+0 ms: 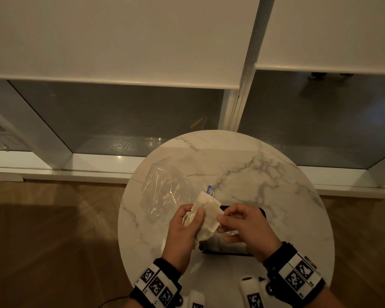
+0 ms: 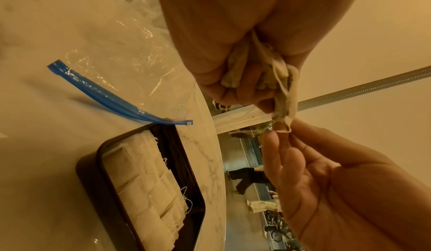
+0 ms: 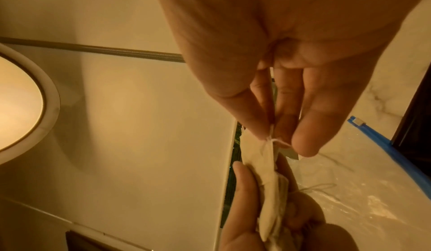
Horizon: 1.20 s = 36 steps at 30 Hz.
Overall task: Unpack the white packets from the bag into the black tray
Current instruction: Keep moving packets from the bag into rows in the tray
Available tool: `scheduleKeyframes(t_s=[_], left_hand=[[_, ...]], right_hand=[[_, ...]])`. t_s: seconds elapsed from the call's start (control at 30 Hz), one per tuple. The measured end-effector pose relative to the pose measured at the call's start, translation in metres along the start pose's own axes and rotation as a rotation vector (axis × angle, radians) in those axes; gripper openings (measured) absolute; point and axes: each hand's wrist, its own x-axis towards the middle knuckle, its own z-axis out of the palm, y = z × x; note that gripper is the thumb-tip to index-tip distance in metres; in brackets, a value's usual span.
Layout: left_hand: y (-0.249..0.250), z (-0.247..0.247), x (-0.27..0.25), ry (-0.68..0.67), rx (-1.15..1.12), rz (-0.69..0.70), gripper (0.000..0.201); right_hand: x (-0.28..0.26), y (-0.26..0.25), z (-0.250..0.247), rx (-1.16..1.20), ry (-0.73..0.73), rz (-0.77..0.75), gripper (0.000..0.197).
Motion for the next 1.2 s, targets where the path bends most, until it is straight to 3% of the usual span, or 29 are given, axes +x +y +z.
scheduleKeyframes(t_s=[0.23,0.37,0.6,0.73,0.87,0.97,1.1,1.2], left_hand=[[0.004,0.003,0.002,0.012,-0.03,-0.021,0.022],[0.0,0.007,0.003,0.0,-0.032,-0.029,0.022],[-0.004,-0.004,0.008,0.103,-0.042,-0.096,0.017],[-0.008,-0.013,0.011,0.15,-0.029,-0.119,0.018],[-0.01,-0.022,0.014,0.182,-0.046,-0.129,0.022],[-0.012,-0.025,0.016,0.187,-0.038,-0.127,0.021],[-0.011,-0.026,0.016,0.178,-0.032,-0.114,0.02],[-0.011,-0.029,0.016,0.178,-0.018,-0.11,0.022]], right_hand=[[0.003,-0.003,-0.005,0.065,0.006,-0.031,0.013],[0.003,-0.001,-0.007,-0.003,-0.016,-0.046,0.027],[0.008,0.004,-0.036,0.09,0.004,-0.007,0.017],[0.019,0.015,-0.063,0.079,0.011,0.008,0.025],[0.042,0.028,-0.092,-0.27,0.055,0.013,0.035],[0.063,0.038,-0.107,-0.626,0.068,0.013,0.028],[0.087,0.044,-0.108,-1.003,-0.052,0.042,0.018],[0.1,0.049,-0.099,-1.227,-0.168,0.135,0.02]])
